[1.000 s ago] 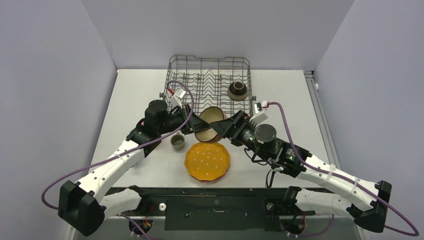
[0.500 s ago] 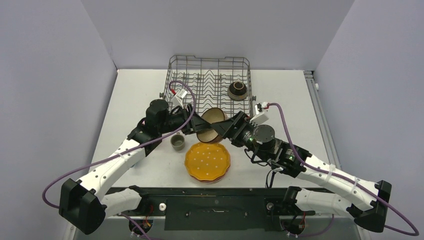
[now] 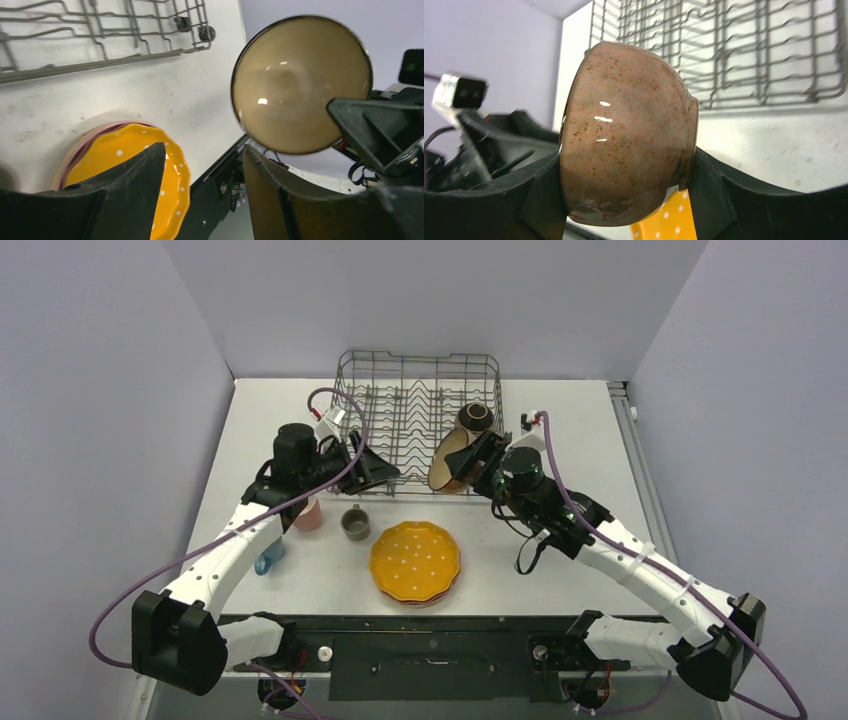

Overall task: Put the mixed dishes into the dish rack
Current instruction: Pick up the bowl from the dish rack.

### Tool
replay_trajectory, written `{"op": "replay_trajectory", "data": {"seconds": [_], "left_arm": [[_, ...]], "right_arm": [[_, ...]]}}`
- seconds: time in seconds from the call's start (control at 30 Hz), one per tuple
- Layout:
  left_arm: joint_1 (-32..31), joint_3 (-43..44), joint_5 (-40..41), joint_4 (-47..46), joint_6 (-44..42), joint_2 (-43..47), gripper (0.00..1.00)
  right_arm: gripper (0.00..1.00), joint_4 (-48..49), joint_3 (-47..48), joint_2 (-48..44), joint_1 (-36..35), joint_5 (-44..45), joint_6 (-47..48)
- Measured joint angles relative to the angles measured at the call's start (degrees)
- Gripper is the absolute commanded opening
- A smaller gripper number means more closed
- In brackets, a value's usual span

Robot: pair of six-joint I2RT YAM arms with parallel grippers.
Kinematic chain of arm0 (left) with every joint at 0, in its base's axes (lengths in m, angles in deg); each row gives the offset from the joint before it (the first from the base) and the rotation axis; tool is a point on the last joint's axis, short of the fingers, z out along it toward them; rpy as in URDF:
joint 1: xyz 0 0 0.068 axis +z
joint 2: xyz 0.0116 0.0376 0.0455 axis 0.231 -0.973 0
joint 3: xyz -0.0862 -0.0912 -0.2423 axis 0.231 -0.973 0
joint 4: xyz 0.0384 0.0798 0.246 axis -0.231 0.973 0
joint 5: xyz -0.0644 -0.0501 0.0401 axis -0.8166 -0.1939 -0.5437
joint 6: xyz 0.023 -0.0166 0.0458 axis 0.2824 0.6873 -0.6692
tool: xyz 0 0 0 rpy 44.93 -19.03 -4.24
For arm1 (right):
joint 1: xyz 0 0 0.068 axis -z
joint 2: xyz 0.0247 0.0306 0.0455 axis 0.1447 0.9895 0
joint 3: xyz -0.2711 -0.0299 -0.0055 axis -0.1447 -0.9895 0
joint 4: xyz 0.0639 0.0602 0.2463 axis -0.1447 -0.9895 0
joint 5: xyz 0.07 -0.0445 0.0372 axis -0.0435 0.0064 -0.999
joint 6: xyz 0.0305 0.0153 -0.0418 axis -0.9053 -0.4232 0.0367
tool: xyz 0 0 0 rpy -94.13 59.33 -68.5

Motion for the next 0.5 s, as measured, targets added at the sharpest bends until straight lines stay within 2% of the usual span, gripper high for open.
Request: {"op": "replay_trajectory", "data": {"seconds": [0.17, 0.2, 0.5], "left_arm": [[4.24, 1.53, 0.26, 4.81, -3.82, -0.17, 0.55], [5.22, 1.81, 0.57, 7.85, -6.29, -0.02, 0.55], [5.75, 1.79, 0.63, 14.64, -11.23, 2.93, 0.56]], "right_arm": [[0.0, -0.31, 5.4, 7.26, 5.49, 0.61, 6.93], [0.0, -0.37, 9.25, 12.85, 7.61, 2.21, 11.45], [0.0, 0.85, 14.47, 27.65, 11.23, 4.98, 20.65]]}}
